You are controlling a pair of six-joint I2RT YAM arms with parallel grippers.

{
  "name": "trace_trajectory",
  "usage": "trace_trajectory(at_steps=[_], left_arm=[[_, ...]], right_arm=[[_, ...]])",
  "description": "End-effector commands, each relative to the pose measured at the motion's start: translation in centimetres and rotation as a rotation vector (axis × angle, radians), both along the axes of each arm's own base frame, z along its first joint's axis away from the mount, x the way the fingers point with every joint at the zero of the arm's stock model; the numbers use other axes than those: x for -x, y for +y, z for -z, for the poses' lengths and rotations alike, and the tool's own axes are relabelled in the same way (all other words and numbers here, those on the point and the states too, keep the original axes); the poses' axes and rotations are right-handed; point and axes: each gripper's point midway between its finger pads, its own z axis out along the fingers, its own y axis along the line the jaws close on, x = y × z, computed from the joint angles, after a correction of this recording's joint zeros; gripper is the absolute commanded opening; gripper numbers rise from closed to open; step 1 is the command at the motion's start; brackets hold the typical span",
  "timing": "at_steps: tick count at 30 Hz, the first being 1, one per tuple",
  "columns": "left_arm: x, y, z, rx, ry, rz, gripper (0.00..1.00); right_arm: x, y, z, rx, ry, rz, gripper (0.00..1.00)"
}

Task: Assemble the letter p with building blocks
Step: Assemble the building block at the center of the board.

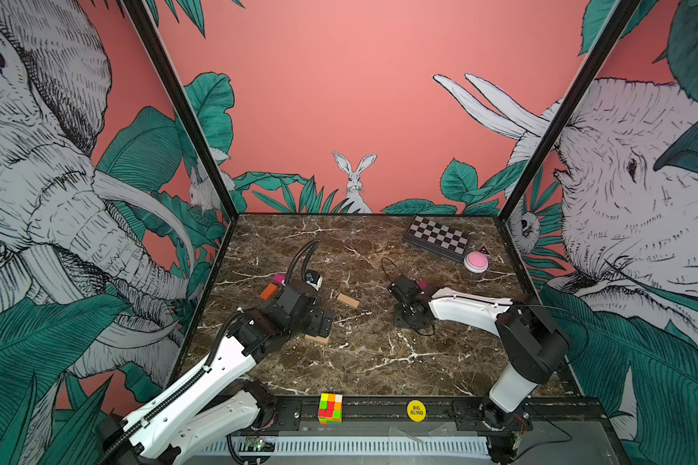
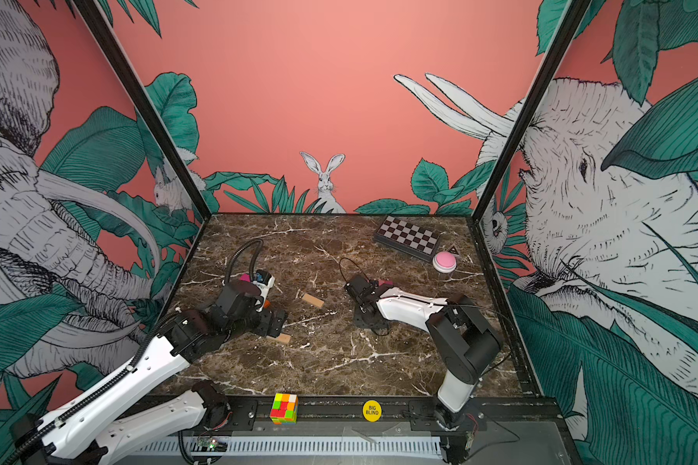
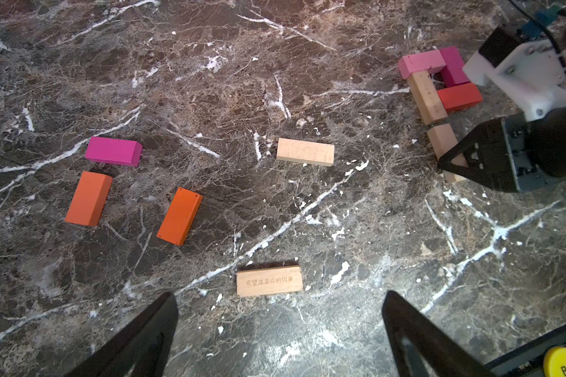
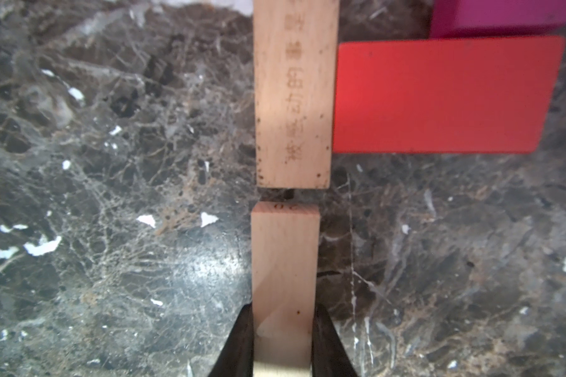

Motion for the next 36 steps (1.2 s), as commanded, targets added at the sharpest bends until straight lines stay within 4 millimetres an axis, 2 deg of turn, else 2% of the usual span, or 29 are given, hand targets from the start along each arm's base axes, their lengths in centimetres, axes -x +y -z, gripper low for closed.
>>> trace_trajectory(at_steps=[1, 27, 36], left_arm=[[-0.4, -0.2, -1.1, 0.022, -0.024, -0.003, 0.99], [-0.5, -0.3, -0.9, 0.020, -0.016, -0.005, 0.99], [-0.5, -0.3, -0.8, 0.018, -0.011, -0.006, 0.99]], right_arm=[[1.0, -1.8, 1.6, 0.084, 0.052, 0.008, 0.07], [1.2, -2.8, 1.9, 0.107, 0.058, 0.020, 0.07], [1.3, -2.2, 2.6, 0.083, 0.077, 0.004, 0.09]])
